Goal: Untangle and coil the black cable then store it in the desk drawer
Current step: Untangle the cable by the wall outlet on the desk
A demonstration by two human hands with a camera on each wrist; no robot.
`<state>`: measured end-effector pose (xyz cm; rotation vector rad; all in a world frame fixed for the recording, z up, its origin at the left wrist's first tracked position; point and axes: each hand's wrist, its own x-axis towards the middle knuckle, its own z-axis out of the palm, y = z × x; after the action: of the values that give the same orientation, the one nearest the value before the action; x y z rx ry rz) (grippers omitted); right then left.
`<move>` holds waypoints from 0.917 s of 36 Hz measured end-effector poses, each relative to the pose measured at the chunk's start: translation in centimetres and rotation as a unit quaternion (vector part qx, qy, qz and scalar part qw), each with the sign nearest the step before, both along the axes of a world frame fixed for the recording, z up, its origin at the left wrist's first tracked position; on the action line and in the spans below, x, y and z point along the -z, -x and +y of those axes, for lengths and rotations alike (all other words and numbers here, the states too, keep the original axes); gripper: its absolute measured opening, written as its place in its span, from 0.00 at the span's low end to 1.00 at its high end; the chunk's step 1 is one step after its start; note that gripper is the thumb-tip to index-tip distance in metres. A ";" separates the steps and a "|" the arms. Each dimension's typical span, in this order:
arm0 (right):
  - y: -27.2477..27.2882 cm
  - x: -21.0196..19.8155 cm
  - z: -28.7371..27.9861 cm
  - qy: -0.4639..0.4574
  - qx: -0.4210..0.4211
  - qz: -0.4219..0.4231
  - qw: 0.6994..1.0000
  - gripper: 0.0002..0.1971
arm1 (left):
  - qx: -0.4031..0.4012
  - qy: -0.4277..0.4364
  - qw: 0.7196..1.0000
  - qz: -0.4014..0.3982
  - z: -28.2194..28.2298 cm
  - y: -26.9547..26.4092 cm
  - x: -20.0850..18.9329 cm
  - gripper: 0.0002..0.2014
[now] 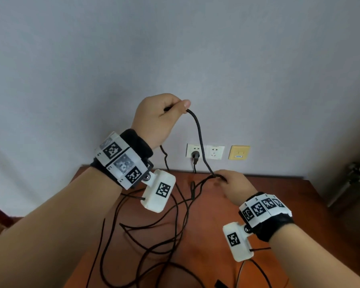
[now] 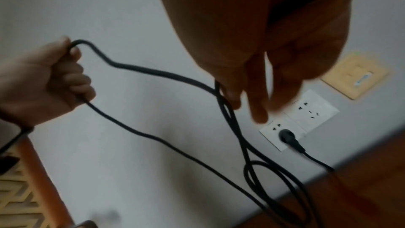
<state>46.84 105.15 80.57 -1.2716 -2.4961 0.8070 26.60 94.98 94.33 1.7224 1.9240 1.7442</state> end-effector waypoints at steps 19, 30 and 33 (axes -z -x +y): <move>-6.5 6.8 2.9 0.052 0.130 -0.265 0.954 0.32 | -0.065 -0.028 0.997 -0.016 0.5 3.1 0.6 0.16; 2.2 -3.9 -3.3 0.060 -0.137 0.306 0.940 0.23 | 0.018 0.007 0.999 -0.033 1.0 -0.9 1.9 0.11; 3.4 -4.6 -4.0 0.098 -0.144 0.401 0.900 0.13 | 0.019 0.009 0.999 -0.034 0.7 -0.7 2.4 0.11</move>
<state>43.49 101.18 85.13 -0.4338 -1.9472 1.3419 27.26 95.68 91.94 1.6589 1.8615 1.7433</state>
